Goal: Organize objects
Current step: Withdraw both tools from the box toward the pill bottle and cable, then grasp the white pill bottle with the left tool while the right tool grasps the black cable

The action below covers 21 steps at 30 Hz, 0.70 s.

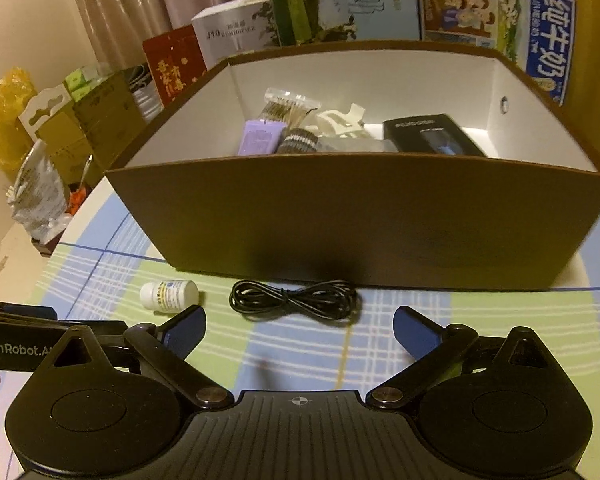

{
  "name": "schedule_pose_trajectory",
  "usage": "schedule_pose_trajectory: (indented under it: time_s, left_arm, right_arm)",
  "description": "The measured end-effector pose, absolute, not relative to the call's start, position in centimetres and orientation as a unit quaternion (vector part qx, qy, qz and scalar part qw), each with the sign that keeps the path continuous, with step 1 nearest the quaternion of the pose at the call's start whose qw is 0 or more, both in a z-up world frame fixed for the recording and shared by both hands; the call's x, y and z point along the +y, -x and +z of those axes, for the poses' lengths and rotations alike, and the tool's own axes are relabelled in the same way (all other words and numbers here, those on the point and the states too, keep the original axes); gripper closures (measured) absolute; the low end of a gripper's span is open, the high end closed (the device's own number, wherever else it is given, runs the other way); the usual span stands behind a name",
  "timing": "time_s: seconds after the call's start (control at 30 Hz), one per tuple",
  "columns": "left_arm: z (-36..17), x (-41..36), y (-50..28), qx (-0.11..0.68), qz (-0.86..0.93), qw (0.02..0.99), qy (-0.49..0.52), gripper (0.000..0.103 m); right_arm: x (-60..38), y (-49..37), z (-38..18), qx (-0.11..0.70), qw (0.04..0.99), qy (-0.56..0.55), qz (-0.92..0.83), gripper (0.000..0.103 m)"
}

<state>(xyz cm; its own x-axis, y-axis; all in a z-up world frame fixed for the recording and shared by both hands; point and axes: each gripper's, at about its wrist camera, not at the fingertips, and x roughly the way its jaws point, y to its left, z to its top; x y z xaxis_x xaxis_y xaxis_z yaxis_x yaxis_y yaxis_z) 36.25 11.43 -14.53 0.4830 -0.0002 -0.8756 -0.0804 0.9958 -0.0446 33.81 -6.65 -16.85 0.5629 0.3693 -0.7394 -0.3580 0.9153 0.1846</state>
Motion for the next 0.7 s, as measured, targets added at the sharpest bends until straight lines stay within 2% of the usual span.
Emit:
schedule_pose_trajectory:
  time_s: [0.7]
  left_arm:
    - [-16.6, 14.3, -39.3, 0.517, 0.03, 0.855, 0.024, 0.012]
  right_arm:
    - [-4.1, -36.8, -20.1, 0.436, 0.878, 0.015, 0.196, 0.004]
